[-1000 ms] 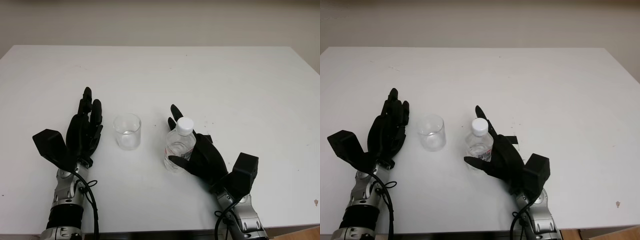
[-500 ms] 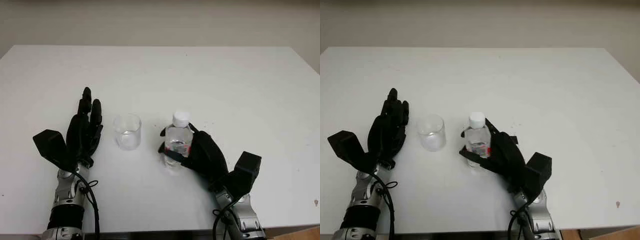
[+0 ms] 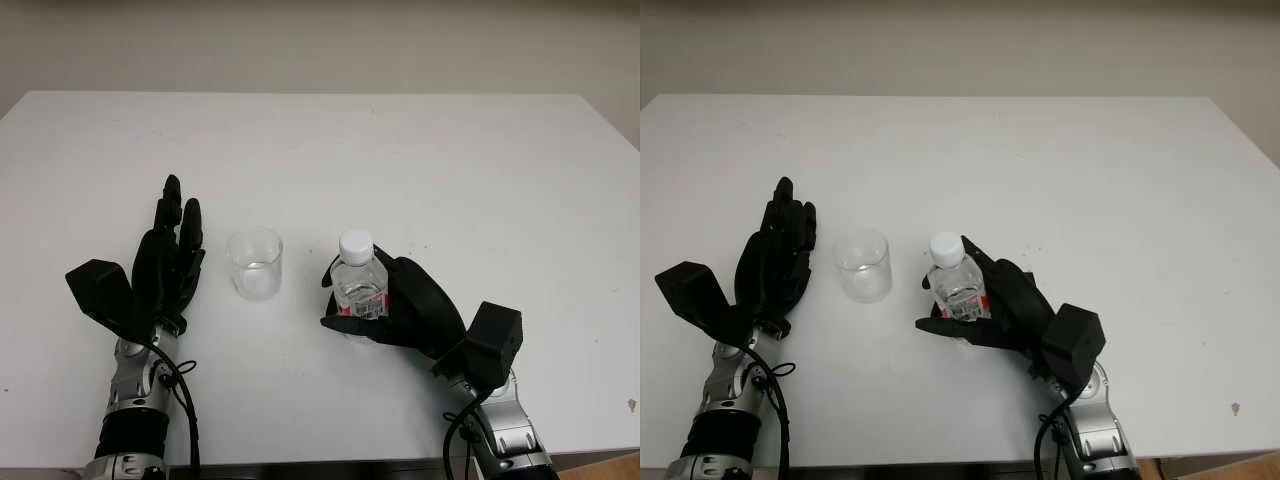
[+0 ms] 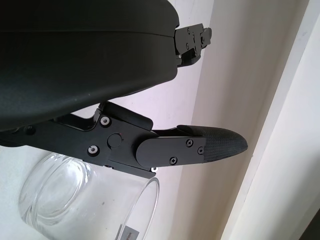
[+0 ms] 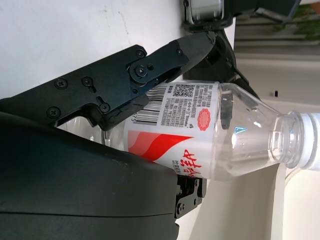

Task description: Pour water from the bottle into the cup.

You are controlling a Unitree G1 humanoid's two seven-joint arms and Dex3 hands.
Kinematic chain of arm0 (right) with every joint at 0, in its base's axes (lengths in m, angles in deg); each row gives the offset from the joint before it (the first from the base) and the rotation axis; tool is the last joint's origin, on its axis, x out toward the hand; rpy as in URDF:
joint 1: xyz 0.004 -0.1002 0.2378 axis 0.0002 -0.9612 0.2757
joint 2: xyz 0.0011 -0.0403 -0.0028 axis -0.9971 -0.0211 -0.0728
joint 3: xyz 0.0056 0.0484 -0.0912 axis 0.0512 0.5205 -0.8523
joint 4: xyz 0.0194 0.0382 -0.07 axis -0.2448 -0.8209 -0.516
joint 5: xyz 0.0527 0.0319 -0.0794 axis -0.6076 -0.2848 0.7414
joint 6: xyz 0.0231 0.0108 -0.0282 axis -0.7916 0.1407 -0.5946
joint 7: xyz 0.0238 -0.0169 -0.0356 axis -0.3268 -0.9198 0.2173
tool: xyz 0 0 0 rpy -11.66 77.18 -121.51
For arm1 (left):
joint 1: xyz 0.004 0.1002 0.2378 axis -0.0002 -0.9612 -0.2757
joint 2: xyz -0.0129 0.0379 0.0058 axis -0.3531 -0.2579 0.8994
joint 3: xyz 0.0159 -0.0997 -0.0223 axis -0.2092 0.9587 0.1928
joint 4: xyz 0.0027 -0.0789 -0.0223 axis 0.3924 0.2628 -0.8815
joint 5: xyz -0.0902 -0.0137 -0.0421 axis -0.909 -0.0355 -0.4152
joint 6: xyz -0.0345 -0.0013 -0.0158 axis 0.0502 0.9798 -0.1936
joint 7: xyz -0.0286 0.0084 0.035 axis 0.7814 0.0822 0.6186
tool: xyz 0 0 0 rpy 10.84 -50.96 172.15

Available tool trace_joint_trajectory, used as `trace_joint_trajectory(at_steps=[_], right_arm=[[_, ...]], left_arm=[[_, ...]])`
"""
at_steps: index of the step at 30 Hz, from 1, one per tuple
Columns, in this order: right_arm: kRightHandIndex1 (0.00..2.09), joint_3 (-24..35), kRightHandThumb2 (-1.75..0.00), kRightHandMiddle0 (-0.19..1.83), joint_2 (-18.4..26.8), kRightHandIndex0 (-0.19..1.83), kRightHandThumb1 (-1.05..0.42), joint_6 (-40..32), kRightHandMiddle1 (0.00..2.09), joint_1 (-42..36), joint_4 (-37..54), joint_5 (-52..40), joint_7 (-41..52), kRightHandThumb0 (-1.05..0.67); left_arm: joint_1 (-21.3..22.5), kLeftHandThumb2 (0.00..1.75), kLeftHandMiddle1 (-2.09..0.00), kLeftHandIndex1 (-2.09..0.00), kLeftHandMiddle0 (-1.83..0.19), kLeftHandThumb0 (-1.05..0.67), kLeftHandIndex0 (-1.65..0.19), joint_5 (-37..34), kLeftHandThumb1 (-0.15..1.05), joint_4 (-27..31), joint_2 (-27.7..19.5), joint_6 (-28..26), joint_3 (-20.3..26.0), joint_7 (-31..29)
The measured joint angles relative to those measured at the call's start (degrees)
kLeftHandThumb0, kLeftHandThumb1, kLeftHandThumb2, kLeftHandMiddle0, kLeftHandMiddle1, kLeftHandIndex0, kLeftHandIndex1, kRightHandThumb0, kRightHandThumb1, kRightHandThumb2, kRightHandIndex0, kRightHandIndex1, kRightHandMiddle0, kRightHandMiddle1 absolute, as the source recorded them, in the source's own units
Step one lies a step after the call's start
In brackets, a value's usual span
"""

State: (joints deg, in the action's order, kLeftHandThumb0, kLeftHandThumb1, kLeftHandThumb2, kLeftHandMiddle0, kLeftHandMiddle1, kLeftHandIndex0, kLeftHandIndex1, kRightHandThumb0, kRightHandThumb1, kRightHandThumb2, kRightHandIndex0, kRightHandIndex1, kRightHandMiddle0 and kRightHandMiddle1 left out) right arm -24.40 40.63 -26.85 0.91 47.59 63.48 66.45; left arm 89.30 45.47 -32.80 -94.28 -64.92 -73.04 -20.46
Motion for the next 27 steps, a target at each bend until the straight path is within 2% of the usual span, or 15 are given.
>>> trace_joint_trajectory(at_steps=[5,7,11,15,22,27], right_arm=[[2.09,1.1,-0.30,1.24,-1.1,1.68,-1.05,2.9,2.09,3.6,-4.9,1.9,-4.9,-0.34],[2.09,1.7,-0.32,1.33,-1.3,1.77,-1.05,3.8,2.09,6.1,-7.4,2.5,-6.9,-0.36],[2.09,2.7,-0.34,1.46,-2.1,1.81,-1.05,7.3,2.09,12.4,-13.2,4.0,-10.5,-0.36],[2.09,3.0,-0.40,1.49,-3.3,1.83,-1.05,9.5,2.09,18.2,-19.4,4.9,-13.0,-0.36],[2.09,3.9,-0.37,1.42,-3.0,1.67,-1.05,14.1,2.09,30.0,-32.2,8.7,-18.6,-0.35],[2.09,2.3,-0.30,1.19,-0.1,1.39,-1.05,16.3,2.09,38.3,-42.6,16.0,-24.3,-0.36]], left_arm=[[0.0,0.41,-0.05,-0.05,0.14,-0.69,0.16,0.0,1.05,0.0,0.0,0.1,0.1,-0.1],[0.0,0.41,-0.06,-0.05,0.14,-0.69,0.16,0.0,1.05,0.1,0.0,0.1,0.1,0.0],[0.0,0.41,-0.06,-0.05,0.13,-0.69,0.16,0.0,1.05,0.1,0.0,0.1,0.2,0.0],[0.0,0.39,-0.06,-0.06,0.13,-0.71,0.15,0.0,1.05,0.2,0.1,0.1,0.2,0.1],[0.0,0.39,-0.06,-0.06,0.13,-0.73,0.15,0.0,1.05,0.4,0.3,0.3,0.3,0.4],[0.1,0.41,-0.06,-0.06,0.13,-0.72,0.15,0.1,1.05,0.4,0.3,0.6,0.3,0.4]])
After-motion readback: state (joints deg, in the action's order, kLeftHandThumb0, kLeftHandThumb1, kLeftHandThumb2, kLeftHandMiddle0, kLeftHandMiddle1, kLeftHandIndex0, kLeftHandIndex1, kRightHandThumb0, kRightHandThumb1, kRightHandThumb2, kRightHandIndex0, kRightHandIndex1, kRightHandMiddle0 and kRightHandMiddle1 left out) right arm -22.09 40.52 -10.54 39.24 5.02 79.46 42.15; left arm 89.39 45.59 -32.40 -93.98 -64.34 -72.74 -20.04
